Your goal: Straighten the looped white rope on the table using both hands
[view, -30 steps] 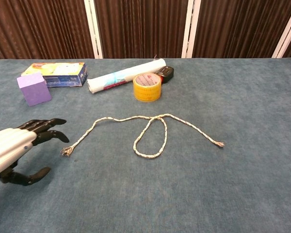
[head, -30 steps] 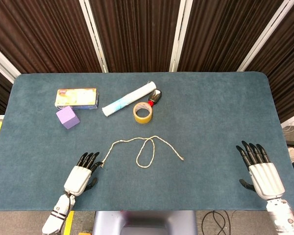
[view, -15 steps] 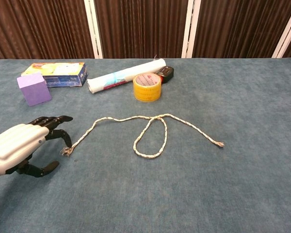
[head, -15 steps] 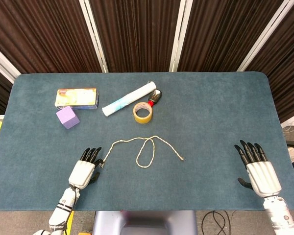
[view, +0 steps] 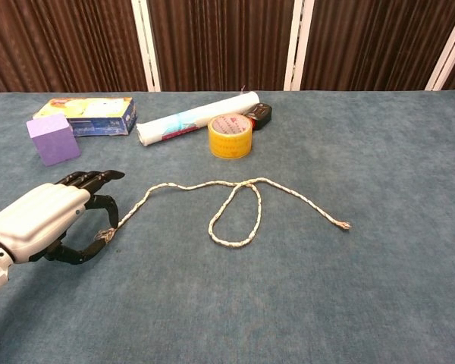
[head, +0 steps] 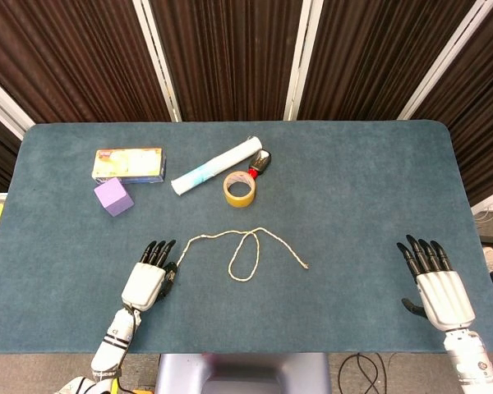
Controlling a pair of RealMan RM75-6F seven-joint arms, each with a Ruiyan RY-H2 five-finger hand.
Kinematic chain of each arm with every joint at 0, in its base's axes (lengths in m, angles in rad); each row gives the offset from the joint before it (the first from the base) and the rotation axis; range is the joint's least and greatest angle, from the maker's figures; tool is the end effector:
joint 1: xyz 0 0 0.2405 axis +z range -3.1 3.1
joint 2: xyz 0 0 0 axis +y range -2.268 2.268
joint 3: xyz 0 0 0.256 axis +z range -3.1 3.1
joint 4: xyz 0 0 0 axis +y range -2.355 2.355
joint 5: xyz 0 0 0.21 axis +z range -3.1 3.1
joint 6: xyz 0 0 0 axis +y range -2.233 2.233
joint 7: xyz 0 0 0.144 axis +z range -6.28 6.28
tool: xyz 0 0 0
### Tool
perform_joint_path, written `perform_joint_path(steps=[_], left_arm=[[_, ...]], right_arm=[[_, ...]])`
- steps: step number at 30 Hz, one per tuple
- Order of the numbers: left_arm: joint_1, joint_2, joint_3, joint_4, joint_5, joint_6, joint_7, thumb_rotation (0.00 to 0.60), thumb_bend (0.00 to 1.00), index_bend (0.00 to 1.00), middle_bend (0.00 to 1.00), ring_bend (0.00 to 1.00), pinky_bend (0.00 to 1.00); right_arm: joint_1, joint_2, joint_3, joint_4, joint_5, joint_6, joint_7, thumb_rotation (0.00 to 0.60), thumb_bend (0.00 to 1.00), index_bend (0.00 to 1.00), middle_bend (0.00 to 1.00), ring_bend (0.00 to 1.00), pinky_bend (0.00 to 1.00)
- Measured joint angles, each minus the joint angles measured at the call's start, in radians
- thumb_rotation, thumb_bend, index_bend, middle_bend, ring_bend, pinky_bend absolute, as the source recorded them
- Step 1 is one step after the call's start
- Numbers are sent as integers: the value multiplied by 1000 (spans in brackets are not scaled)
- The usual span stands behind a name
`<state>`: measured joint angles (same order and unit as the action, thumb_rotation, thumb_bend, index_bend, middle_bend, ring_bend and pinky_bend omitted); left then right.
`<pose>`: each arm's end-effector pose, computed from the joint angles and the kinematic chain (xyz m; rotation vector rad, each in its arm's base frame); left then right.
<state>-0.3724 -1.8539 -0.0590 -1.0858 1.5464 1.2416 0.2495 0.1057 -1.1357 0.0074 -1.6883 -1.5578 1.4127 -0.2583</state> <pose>-0.2278 0.2492 -0.0736 -1.7712 -0.8007 -0.9502 -0.2892 -0.1754 0.1289 1.5774 -0.8062 0.7645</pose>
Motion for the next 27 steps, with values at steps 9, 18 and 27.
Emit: perform_joint_path(steps=[9, 18, 27], left_arm=[[-17, -18, 2, 39, -14, -9, 7, 600, 410, 423, 34, 0, 84], [-23, -30, -2, 71, -23, -2, 17, 600, 402, 460, 61, 0, 94], [-31, -42, -2, 96, -34, -3, 12, 600, 398, 539, 111, 6, 100]], right_arm=[[1, -1, 2, 5, 6, 0, 0, 600, 214, 0, 0, 0, 0], [2, -3, 3, 9, 12, -4, 3, 600, 214, 0, 0, 0, 0], [1, -4, 3, 13, 14, 0, 5, 600, 214, 0, 0, 0, 0]])
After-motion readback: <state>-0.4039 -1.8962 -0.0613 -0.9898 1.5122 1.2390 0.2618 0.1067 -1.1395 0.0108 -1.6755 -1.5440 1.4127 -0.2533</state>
